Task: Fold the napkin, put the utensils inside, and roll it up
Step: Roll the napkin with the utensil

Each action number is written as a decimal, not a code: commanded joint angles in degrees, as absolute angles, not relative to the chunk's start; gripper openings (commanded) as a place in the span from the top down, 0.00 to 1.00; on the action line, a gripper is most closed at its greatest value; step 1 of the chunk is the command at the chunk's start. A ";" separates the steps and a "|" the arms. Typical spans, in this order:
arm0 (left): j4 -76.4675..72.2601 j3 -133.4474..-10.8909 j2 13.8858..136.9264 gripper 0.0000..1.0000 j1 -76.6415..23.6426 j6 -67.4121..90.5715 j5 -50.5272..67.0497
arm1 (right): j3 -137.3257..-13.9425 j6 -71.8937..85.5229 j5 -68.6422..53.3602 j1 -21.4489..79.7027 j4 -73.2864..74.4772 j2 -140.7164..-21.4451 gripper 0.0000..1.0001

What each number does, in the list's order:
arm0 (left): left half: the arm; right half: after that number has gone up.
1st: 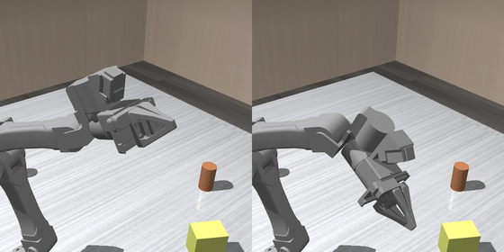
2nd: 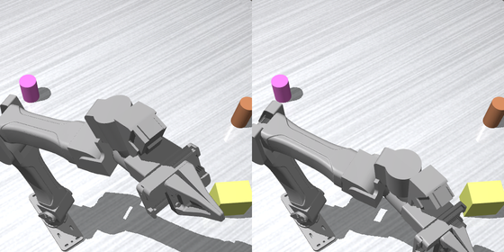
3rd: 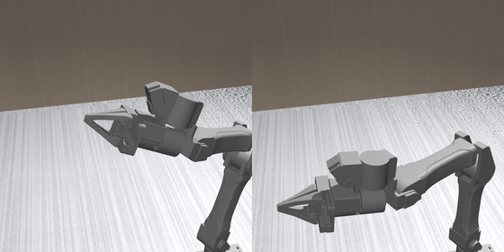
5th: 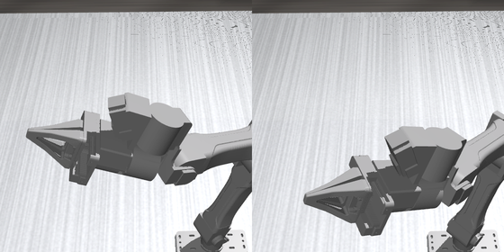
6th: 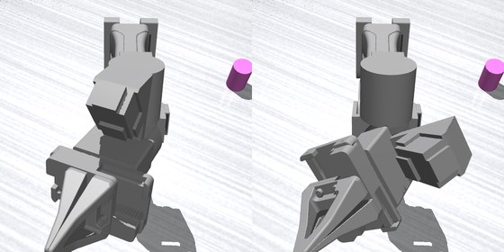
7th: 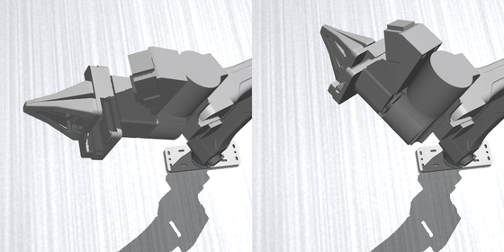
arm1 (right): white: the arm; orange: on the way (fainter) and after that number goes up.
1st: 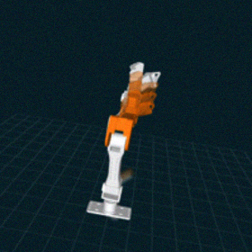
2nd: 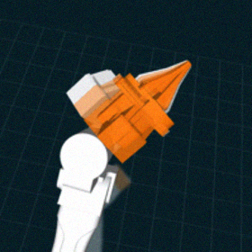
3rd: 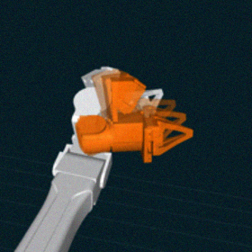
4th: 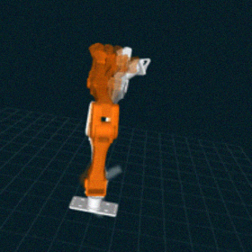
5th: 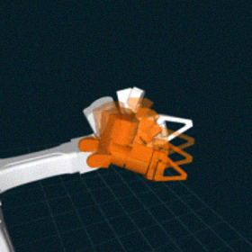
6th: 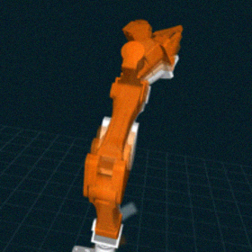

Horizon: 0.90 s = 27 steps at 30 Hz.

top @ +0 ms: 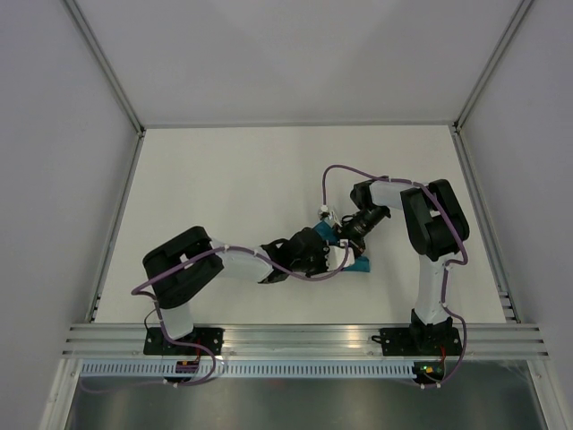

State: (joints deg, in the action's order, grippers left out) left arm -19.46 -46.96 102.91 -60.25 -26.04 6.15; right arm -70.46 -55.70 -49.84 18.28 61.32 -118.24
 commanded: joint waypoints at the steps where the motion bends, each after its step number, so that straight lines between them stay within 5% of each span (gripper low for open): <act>1: -14.07 -50.62 105.11 0.73 -60.56 -24.96 11.50 | -69.70 -59.59 -40.96 18.11 55.28 -121.55 0.91; 9: -7.04 -54.31 107.57 0.97 -56.70 -20.05 21.25 | -68.91 -58.10 -40.78 17.06 53.44 -118.13 0.69; 14: -4.92 -54.93 108.81 0.98 -52.04 -15.83 31.45 | -68.91 -57.31 -41.92 15.30 53.17 -113.48 0.50; 27: 4.64 -62.48 117.94 0.98 -45.53 -10.20 47.81 | -60.59 -53.70 -44.30 7.47 42.74 -92.66 0.41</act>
